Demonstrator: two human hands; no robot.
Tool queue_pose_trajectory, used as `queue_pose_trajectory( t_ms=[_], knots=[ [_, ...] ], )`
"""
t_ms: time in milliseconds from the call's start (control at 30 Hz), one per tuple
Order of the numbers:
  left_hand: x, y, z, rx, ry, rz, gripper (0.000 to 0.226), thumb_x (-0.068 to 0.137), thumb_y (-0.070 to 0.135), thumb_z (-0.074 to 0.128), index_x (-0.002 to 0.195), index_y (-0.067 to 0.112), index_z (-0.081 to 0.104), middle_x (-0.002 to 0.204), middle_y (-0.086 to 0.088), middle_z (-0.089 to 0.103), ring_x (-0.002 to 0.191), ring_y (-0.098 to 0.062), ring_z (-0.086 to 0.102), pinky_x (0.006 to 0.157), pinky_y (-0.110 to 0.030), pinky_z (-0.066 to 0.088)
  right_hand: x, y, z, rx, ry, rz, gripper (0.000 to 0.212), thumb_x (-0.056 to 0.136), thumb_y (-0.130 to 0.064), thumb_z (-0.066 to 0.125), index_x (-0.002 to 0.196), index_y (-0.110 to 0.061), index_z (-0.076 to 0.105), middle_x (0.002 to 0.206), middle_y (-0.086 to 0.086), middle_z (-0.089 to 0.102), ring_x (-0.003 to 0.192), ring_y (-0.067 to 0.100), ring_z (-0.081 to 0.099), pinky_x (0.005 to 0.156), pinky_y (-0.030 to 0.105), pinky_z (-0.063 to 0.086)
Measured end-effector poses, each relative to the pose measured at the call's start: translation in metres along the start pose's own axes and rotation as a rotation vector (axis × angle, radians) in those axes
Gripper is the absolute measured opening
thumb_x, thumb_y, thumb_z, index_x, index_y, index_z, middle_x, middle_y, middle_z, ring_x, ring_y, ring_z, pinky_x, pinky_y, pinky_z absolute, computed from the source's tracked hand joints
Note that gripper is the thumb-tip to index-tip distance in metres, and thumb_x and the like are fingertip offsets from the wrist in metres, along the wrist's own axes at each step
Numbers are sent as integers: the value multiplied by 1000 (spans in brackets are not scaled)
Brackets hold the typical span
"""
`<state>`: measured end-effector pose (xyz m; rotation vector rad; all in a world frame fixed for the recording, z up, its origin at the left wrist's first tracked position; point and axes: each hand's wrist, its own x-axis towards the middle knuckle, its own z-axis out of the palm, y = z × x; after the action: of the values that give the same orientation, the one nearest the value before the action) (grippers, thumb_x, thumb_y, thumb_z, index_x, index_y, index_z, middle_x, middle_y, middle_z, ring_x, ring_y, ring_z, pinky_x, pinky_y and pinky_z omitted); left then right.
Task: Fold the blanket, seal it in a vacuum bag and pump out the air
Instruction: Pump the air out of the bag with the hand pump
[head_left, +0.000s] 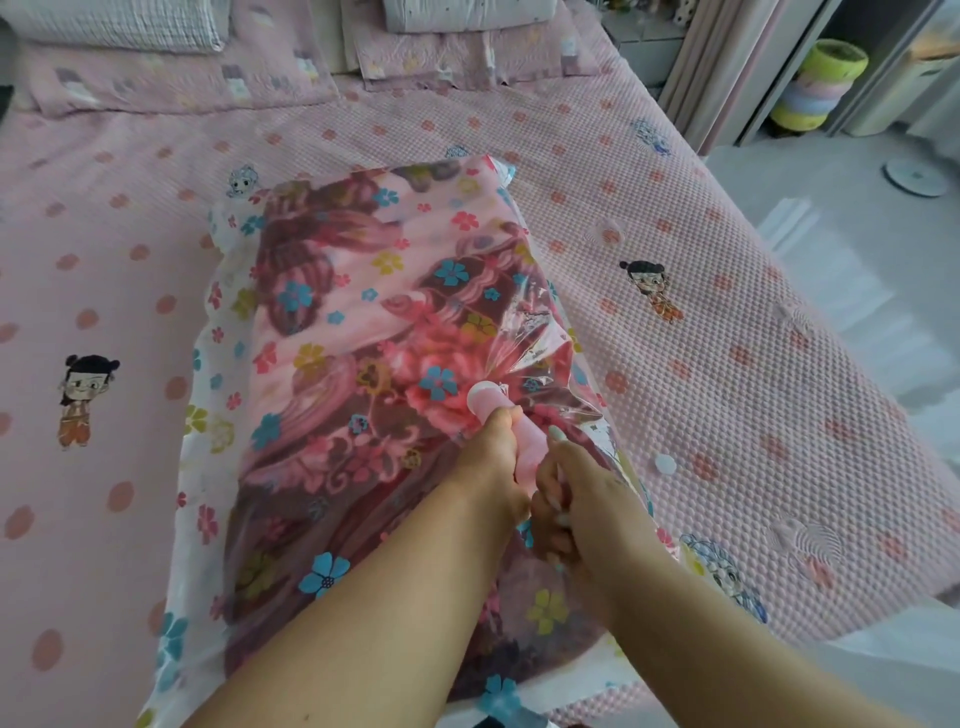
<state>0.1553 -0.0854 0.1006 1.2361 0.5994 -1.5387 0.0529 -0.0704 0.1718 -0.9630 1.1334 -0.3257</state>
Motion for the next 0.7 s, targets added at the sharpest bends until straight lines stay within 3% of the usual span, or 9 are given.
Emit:
queue_pose_trajectory(
  t_ms=[67, 133, 267, 333, 433, 467, 567, 633, 700],
  knots=[
    [-2, 1, 2, -17, -3, 36, 50, 89, 46, 58, 124, 12, 52, 107, -14, 64, 80, -26, 65, 59, -32, 58, -9, -2, -7, 18, -40, 16, 42, 87, -36, 52, 57, -15, 32, 55, 4, 23, 53, 20, 16, 54, 38, 15],
    [-4, 4, 3, -73, -13, 61, 37, 93, 38, 55, 119, 12, 51, 91, -14, 61, 68, -23, 62, 39, -22, 49, -29, -1, -19, 43, -121, 39, 39, 71, -39, 57, 58, -12, 31, 53, 5, 23, 49, 20, 17, 51, 37, 15],
    [-4, 4, 4, -66, -30, 48, 30, 94, 37, 54, 112, 13, 50, 91, -13, 60, 60, -22, 65, 36, -17, 44, -27, 0, -21, 34, -121, 45, 46, 70, -48, 58, 56, -12, 32, 49, 4, 25, 44, 19, 20, 49, 36, 19],
    [-2, 4, 5, -45, -11, 40, 37, 92, 43, 55, 118, 16, 53, 102, -9, 63, 58, -23, 67, 45, -22, 50, -5, -3, -8, -26, -26, 53, 48, 84, -47, 53, 53, -16, 34, 48, 2, 27, 47, 18, 19, 54, 39, 20],
    [3, 7, 5, 129, -3, 31, 67, 91, 52, 51, 142, 9, 43, 135, -18, 54, 109, -35, 61, 92, -41, 48, 22, -11, 7, 15, 23, 109, 51, 94, -40, 49, 50, -17, 35, 41, -1, 33, 42, 16, 24, 48, 29, 22],
    [2, 8, 5, 159, -3, 36, 67, 91, 51, 51, 141, 8, 44, 129, -19, 58, 109, -36, 61, 94, -41, 47, 23, -12, 8, 42, 10, 117, 50, 94, -39, 48, 52, -17, 35, 40, -2, 33, 42, 16, 24, 48, 28, 22],
    [-4, 12, 6, 18, 16, 74, 36, 95, 38, 53, 125, 17, 53, 87, -7, 69, 64, -20, 67, 65, -25, 49, 3, -12, -5, 71, -81, 110, 48, 93, -39, 45, 51, -18, 33, 45, -2, 27, 45, 16, 24, 46, 28, 25],
    [-6, 11, 4, -57, -1, 83, 42, 96, 30, 50, 137, 22, 47, 105, -1, 68, 61, -15, 68, 44, -18, 45, -17, -11, -14, 80, -171, 95, 45, 89, -38, 46, 50, -18, 34, 47, -1, 25, 44, 16, 26, 44, 28, 29],
    [-3, 9, 2, -45, -15, 91, 47, 95, 30, 51, 141, 18, 44, 103, -3, 64, 49, -19, 64, 41, -21, 48, -22, -8, -15, 92, -194, 80, 40, 84, -35, 47, 51, -17, 35, 47, 0, 25, 44, 16, 26, 44, 28, 30]
  ],
)
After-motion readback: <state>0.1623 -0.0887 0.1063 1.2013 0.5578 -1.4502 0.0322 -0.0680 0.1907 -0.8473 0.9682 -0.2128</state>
